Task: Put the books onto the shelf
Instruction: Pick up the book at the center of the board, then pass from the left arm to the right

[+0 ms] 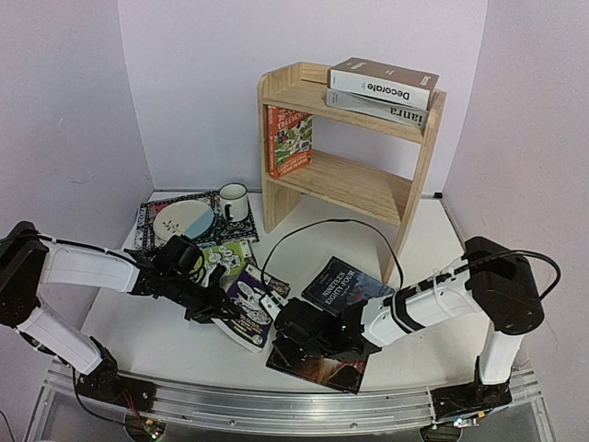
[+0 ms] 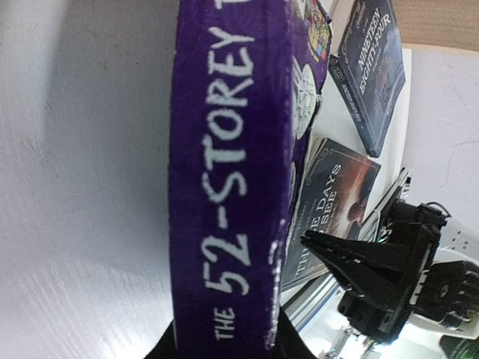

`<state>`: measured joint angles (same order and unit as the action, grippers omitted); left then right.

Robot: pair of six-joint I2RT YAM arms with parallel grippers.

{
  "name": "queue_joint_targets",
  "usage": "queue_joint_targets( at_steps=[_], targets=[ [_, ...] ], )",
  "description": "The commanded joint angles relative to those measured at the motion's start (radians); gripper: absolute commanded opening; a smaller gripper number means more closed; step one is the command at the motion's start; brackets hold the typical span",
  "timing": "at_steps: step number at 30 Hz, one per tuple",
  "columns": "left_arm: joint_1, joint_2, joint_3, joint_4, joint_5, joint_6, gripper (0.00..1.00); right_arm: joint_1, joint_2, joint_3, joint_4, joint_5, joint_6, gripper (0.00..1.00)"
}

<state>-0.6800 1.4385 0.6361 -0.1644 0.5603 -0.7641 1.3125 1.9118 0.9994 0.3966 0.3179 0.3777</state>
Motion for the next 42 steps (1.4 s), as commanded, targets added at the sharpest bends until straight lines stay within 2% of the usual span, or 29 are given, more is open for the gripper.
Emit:
queue_joint_targets(
  at_steps=[1,8,15,19,22,24,29,34,36,39,42],
  targets=[
    [-0.001,-0.048,0.064,-0.029,-0.038,0.032,0.16,0.005,-0.089,-0.033,-0.011,0.024,-0.026,0.05],
    [-0.001,-0.073,0.141,-0.126,-0.054,0.074,0.03,0.005,-0.184,-0.081,-0.013,0.039,-0.061,0.09],
    [-0.002,-0.19,0.318,-0.353,-0.169,0.197,0.0,0.005,-0.323,-0.104,-0.052,0.064,-0.138,0.2],
    [-0.003,-0.242,0.358,-0.4,-0.2,0.243,0.0,0.005,-0.407,-0.084,-0.112,0.053,-0.201,0.3],
    [-0.007,-0.264,0.375,-0.417,-0.196,0.278,0.0,0.005,-0.454,-0.059,-0.177,0.055,-0.236,0.33],
    [-0.014,-0.278,0.389,-0.423,-0.185,0.297,0.0,0.005,-0.491,-0.053,-0.205,0.064,-0.251,0.41],
    [-0.044,-0.31,0.424,-0.424,-0.15,0.314,0.0,0.005,-0.579,-0.03,-0.271,0.026,-0.293,0.72],
    [-0.089,-0.285,0.454,-0.426,-0.106,0.327,0.0,-0.001,-0.595,0.039,-0.394,0.017,-0.305,0.88],
    [-0.122,-0.275,0.458,-0.426,-0.118,0.336,0.0,-0.053,-0.606,0.037,-0.426,-0.07,-0.293,0.94],
    [-0.175,-0.259,0.464,-0.43,-0.132,0.347,0.0,-0.167,-0.63,0.025,-0.442,-0.306,-0.241,0.98],
    [-0.252,-0.241,0.48,-0.45,-0.177,0.361,0.0,-0.189,-0.667,0.034,-0.461,-0.365,-0.246,0.98]
  ],
)
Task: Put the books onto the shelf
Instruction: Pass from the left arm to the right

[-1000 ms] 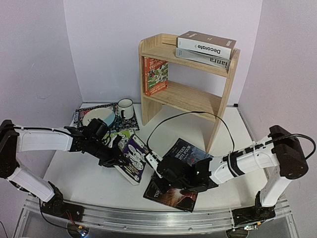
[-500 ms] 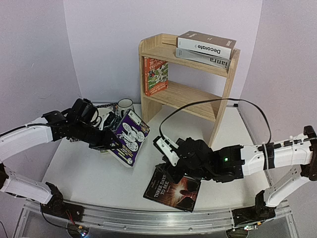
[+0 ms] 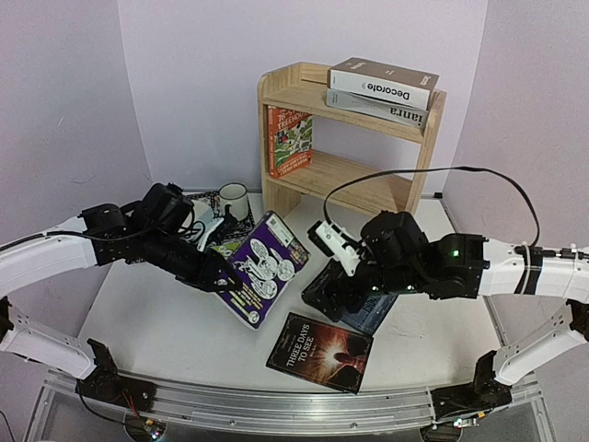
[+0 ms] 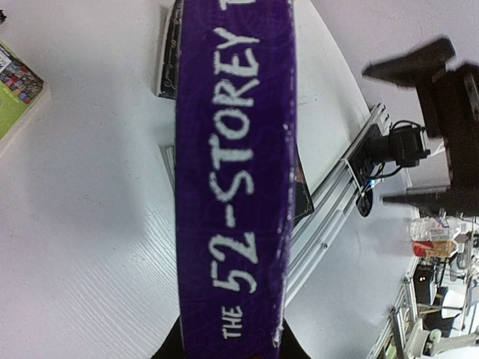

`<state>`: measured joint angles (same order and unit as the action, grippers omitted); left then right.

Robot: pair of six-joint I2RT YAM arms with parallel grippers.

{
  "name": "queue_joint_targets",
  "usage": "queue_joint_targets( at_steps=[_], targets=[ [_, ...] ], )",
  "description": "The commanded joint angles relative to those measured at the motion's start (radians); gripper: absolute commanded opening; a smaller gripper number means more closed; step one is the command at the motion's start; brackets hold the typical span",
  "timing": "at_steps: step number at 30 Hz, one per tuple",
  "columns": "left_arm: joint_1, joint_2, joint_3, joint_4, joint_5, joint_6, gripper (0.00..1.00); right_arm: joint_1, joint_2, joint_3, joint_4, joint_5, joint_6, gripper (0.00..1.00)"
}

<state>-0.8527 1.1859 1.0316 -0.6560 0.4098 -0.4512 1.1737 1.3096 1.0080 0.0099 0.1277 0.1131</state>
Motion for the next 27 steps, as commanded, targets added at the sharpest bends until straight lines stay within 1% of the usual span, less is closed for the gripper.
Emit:
queue_joint_targets(
  at_steps=[1,6,10,17,20,27],
  targets=[
    [-0.097,0.017,0.093,0.032,-0.036,0.052,0.0,-0.052,-0.076,0.035,-0.089,-0.179,0.01,0.98],
    [-0.177,0.047,0.136,0.021,-0.001,0.07,0.0,-0.059,-0.087,0.106,-0.169,-0.181,-0.016,0.98],
    [-0.241,0.071,0.156,0.021,0.031,0.078,0.0,-0.078,-0.073,0.137,-0.206,-0.201,-0.005,0.98],
    [-0.284,0.051,0.128,0.022,0.04,0.092,0.0,-0.149,-0.048,0.107,-0.203,-0.35,0.028,0.98],
    [-0.318,0.043,0.114,0.023,0.018,0.118,0.0,-0.164,-0.032,0.094,-0.195,-0.402,0.032,0.98],
    [-0.347,0.025,0.108,0.025,0.016,0.168,0.0,-0.175,-0.023,0.059,-0.15,-0.49,0.026,0.98]
  ],
)
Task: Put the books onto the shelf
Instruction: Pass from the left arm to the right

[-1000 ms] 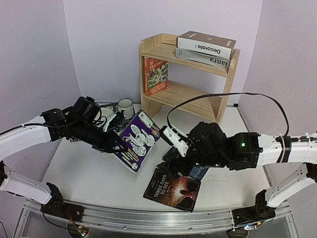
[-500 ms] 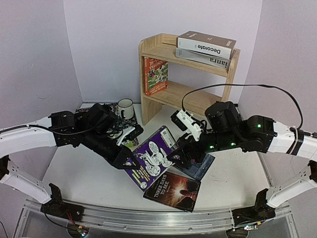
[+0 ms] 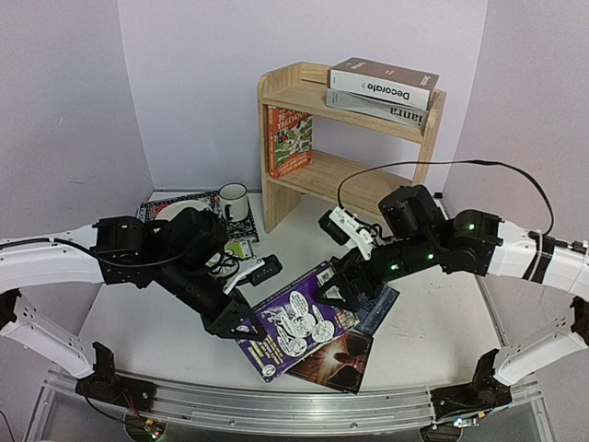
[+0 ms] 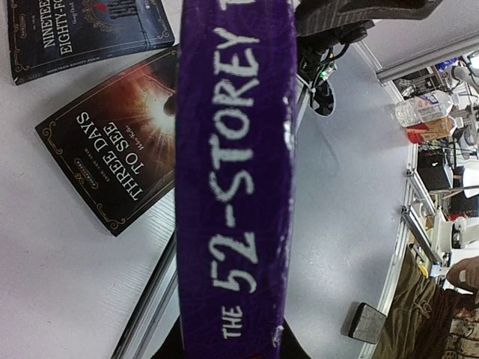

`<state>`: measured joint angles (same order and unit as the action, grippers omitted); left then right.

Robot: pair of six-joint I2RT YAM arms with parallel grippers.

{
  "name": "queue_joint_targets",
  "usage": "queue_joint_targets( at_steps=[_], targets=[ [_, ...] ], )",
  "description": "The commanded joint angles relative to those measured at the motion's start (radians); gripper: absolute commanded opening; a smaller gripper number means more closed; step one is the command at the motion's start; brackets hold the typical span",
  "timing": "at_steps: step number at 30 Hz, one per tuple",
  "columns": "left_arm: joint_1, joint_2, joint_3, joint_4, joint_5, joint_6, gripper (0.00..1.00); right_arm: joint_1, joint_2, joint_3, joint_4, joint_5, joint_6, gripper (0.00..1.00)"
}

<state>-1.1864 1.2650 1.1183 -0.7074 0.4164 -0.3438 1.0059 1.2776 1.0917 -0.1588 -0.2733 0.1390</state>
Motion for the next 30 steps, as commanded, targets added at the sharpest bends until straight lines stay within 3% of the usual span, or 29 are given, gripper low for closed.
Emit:
queue_joint_targets(
  at_steps=[1,5,14,22,25,27,30],
  targets=[
    [-0.015,-0.063,0.02,0.078,0.004,0.068,0.0,-0.01,0.008,-0.031,0.024,-0.113,-0.003,0.97],
    [-0.016,-0.092,0.018,0.082,-0.017,0.096,0.0,-0.02,0.006,-0.06,0.059,-0.224,-0.005,0.88],
    [-0.016,-0.116,-0.045,0.103,-0.093,0.238,0.0,-0.02,0.0,-0.15,0.222,-0.32,0.035,0.35],
    [-0.016,-0.189,-0.102,0.144,-0.155,0.332,0.12,-0.021,-0.046,-0.199,0.274,-0.351,0.012,0.0],
    [-0.016,-0.198,-0.104,0.151,-0.206,0.331,0.25,-0.022,-0.074,-0.213,0.278,-0.308,0.007,0.0],
    [-0.016,-0.197,-0.107,0.152,-0.261,0.307,0.41,-0.021,-0.096,-0.228,0.277,-0.242,0.002,0.0],
    [-0.016,-0.19,-0.11,0.151,-0.305,0.288,0.54,-0.022,-0.113,-0.244,0.267,-0.12,-0.004,0.0]
  ],
)
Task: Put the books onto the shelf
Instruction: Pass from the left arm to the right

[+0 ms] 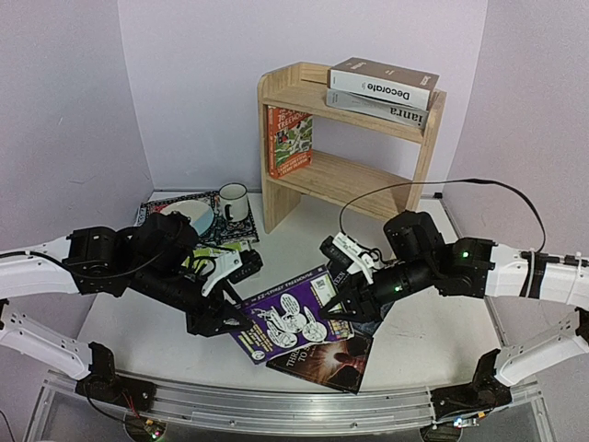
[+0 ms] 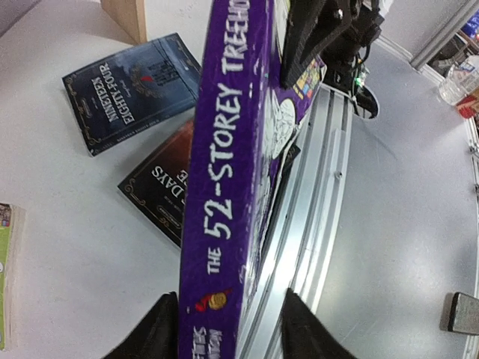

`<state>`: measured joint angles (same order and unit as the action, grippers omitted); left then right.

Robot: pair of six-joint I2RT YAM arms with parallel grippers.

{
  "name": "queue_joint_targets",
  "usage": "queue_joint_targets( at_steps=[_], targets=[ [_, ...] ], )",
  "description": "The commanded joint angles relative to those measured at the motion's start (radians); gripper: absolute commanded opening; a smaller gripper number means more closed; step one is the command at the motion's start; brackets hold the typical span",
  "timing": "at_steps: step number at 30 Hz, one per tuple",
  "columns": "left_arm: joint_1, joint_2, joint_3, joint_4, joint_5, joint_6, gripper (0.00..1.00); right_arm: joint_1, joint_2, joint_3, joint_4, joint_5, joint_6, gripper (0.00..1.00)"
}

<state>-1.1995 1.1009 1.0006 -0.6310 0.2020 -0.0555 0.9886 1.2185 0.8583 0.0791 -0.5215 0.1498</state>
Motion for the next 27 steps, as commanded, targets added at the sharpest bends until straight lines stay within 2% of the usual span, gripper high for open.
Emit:
queue_joint_targets(
  at_steps=[1,3,4,9,17,21,23,27],
  targets=[
    [-0.002,-0.024,0.006,0.074,-0.109,-0.007,0.64,-0.005,-0.056,-0.013,0.024,0.165,-0.016,0.0],
    [-0.003,-0.025,0.006,0.074,-0.15,-0.025,0.91,-0.004,-0.054,-0.013,0.009,0.214,-0.02,0.0],
    [-0.003,-0.026,0.006,0.074,-0.18,-0.037,0.99,-0.004,-0.053,-0.013,0.003,0.24,-0.021,0.0],
    [-0.003,-0.031,0.036,0.059,-0.341,-0.141,1.0,-0.004,-0.069,-0.011,-0.02,0.367,-0.024,0.0],
    [0.0,-0.03,0.106,0.069,-0.37,-0.308,1.0,-0.003,-0.122,-0.005,-0.04,0.555,-0.059,0.0],
    [0.057,-0.083,0.083,0.121,-0.359,-0.413,1.0,-0.003,-0.135,-0.007,-0.043,0.662,-0.077,0.0],
    [0.111,-0.116,0.064,0.143,-0.346,-0.514,1.0,-0.004,-0.132,-0.008,-0.044,0.69,-0.085,0.0],
    [0.253,-0.176,0.019,0.168,-0.313,-0.854,0.94,-0.003,-0.103,0.007,-0.042,0.707,-0.085,0.0]
  ],
)
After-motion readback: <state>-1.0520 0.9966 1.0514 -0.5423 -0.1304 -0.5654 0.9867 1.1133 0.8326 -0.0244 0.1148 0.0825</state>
